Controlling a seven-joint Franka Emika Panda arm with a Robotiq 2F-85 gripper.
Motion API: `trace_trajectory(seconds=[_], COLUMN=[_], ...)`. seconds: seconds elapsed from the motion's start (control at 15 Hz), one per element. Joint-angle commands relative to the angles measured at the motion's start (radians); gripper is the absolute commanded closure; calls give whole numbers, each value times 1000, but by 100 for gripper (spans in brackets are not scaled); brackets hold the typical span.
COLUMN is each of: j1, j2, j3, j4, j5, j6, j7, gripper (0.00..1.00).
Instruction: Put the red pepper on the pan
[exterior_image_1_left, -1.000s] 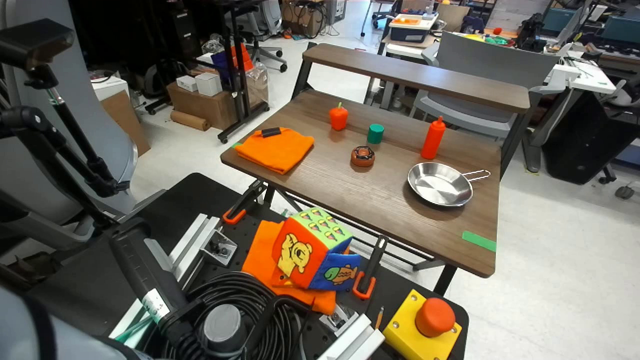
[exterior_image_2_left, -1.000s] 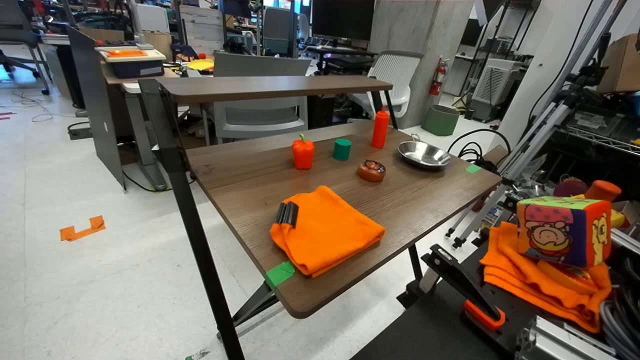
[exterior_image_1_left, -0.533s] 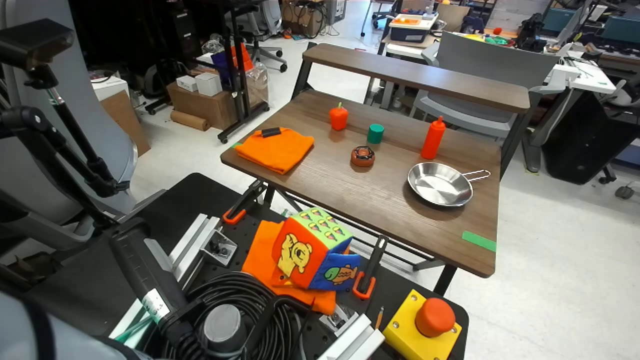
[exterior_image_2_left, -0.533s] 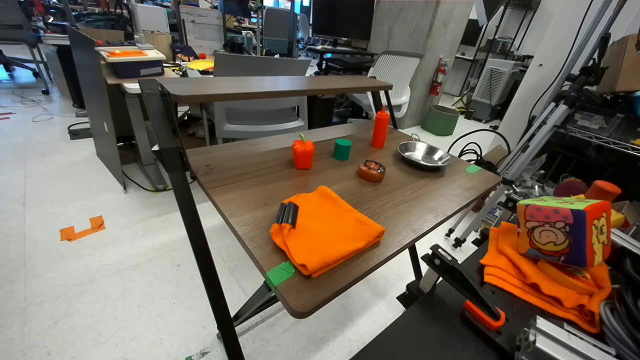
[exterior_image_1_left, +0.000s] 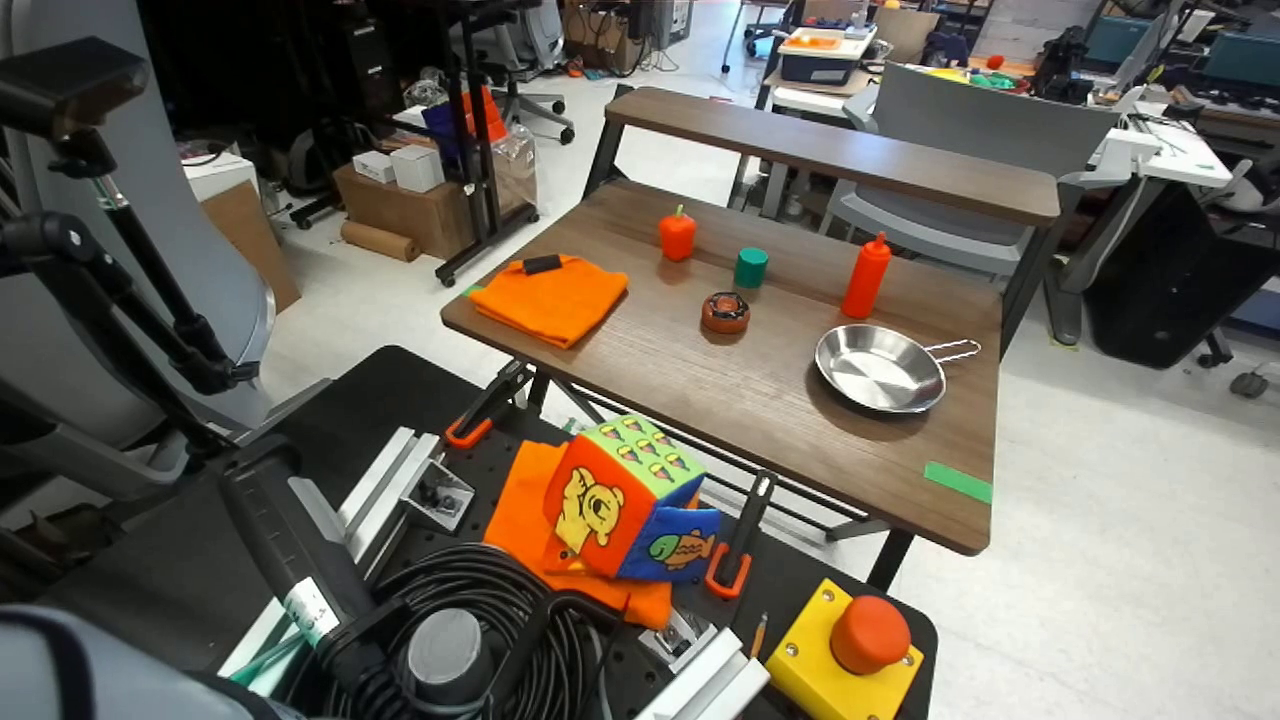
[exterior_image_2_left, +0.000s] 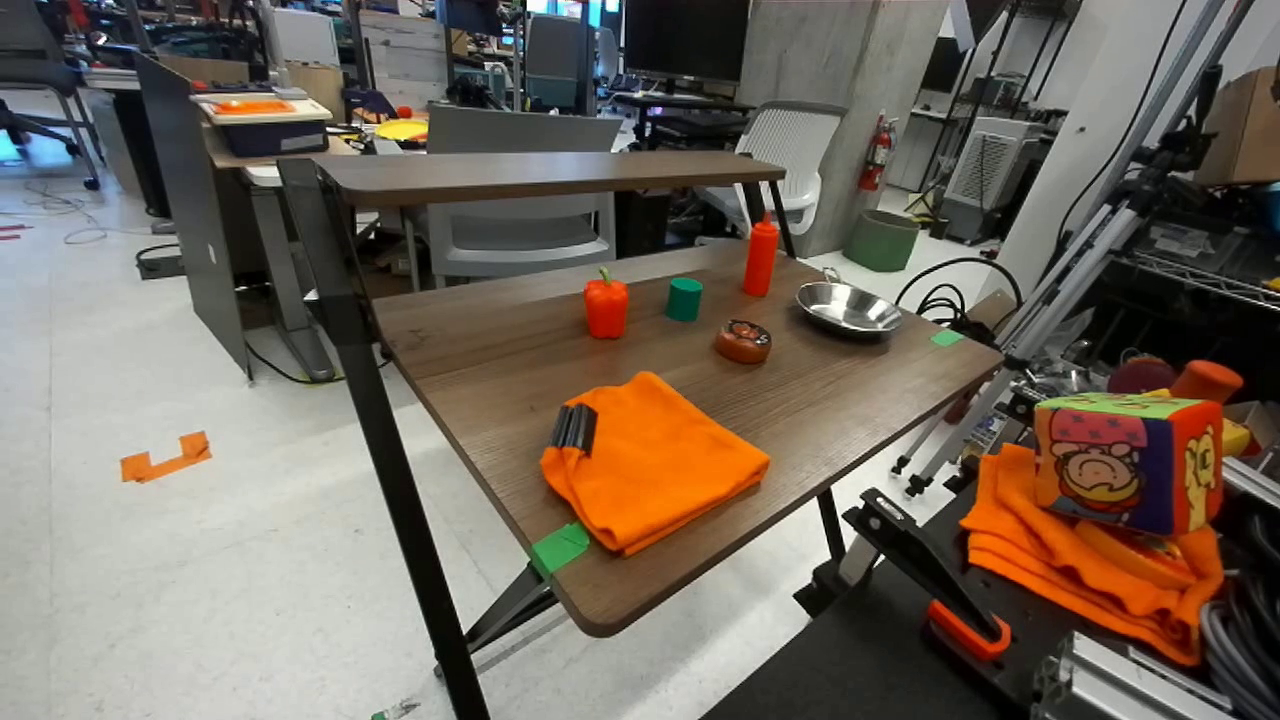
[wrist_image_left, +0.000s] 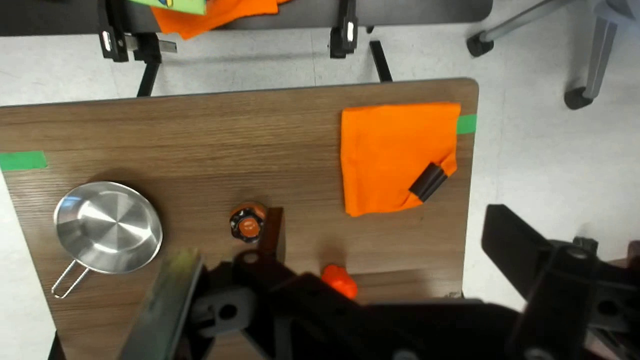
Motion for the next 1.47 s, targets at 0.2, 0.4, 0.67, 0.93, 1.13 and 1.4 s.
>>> trace_trajectory(seconds=[0.2,0.4,0.67,0.93,1.13,1.4], j1=[-13,7,36,72,97,123], j2=[382,518,672,803,895,999], j3=[-14,-39,-74,-97,-103,-124], j4=[297,419,559,689,785,895], j5=[-70,-102,-98,-84,-75,-80], j6=[80,52,24,-10,-52,-103], j7=[215,303,355,377,381,394], gripper=[0,0,0,0,0,0])
